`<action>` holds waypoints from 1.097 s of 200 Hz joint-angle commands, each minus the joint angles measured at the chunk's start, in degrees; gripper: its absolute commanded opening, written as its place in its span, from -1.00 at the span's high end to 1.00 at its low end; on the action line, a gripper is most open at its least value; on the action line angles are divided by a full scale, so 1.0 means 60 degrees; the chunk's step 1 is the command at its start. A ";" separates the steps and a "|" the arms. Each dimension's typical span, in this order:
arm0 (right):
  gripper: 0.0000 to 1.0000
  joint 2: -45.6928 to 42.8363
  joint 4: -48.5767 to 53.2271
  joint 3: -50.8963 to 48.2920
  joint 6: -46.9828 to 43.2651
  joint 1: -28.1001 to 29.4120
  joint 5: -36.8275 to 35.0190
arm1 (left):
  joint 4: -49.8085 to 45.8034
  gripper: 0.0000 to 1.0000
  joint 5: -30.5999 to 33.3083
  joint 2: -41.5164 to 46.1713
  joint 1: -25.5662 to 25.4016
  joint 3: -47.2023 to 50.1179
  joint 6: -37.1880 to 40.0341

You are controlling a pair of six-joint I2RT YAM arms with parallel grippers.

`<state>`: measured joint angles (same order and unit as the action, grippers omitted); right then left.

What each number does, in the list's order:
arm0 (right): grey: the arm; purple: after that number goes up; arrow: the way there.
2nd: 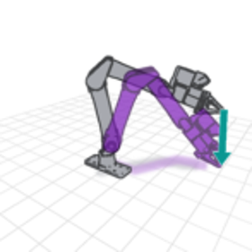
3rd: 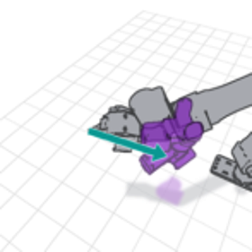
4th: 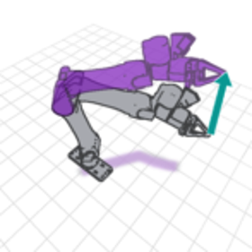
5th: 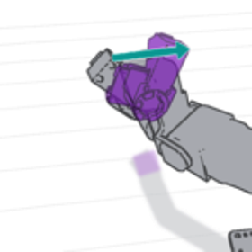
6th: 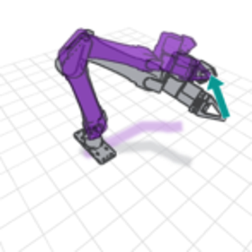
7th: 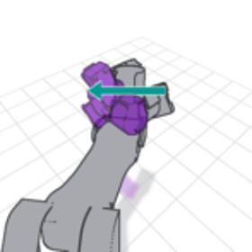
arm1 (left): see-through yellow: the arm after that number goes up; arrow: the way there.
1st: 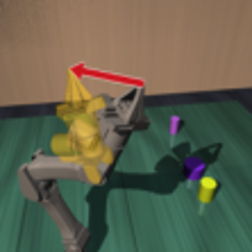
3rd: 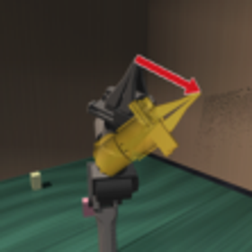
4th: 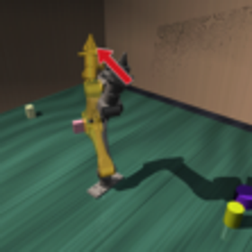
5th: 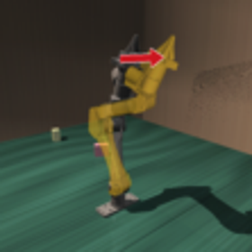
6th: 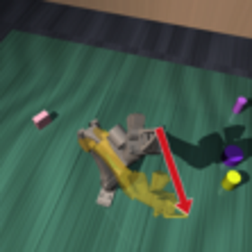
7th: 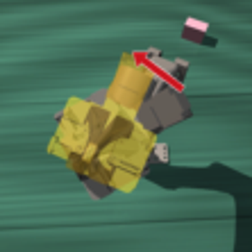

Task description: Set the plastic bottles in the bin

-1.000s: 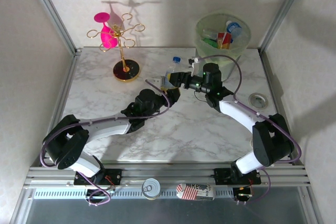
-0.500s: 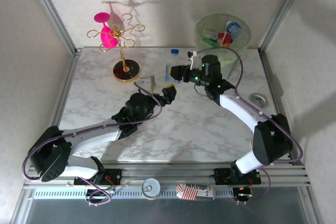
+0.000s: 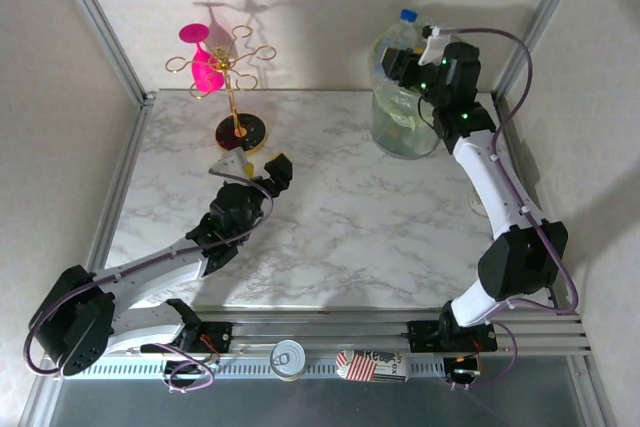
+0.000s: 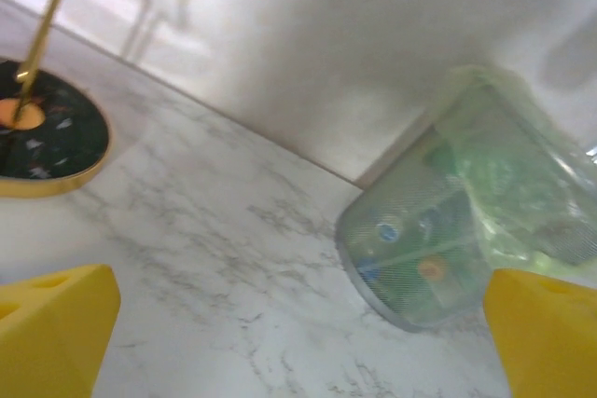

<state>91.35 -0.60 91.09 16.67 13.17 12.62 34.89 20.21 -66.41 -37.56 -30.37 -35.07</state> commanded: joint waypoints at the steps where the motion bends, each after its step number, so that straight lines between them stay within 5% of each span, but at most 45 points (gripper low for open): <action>1: 0.03 0.0483 -0.0137 0.0712 0.0065 -0.0354 -0.0451 | -0.0045 -0.99 -0.0173 0.0338 0.0307 0.0434 -0.1074; 116: -0.06 0.2740 0.1138 0.2604 -0.0413 -0.0696 -0.1089 | -0.0219 -0.99 -0.0263 0.0679 0.0430 0.0799 -0.1492; 140: -0.45 0.2858 0.1325 0.2937 -0.0461 -0.0693 -0.1132 | -0.0387 -0.99 -0.0125 0.0849 0.0445 0.0785 -0.1446; 149: -0.96 0.2855 0.1386 0.3066 -0.0532 -0.0700 -0.1243 | -0.0471 -0.99 -0.0040 0.0921 0.0459 0.0783 -0.1432; 219: -0.97 0.1765 0.1208 0.2946 -0.0971 -0.0689 -0.1691 | -0.0762 -0.99 0.0340 0.1301 0.0664 0.0737 -0.1263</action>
<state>107.15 7.66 109.21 12.58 9.23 4.14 31.68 20.56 -59.61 -34.37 -26.09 -43.33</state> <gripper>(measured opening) 0.987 0.995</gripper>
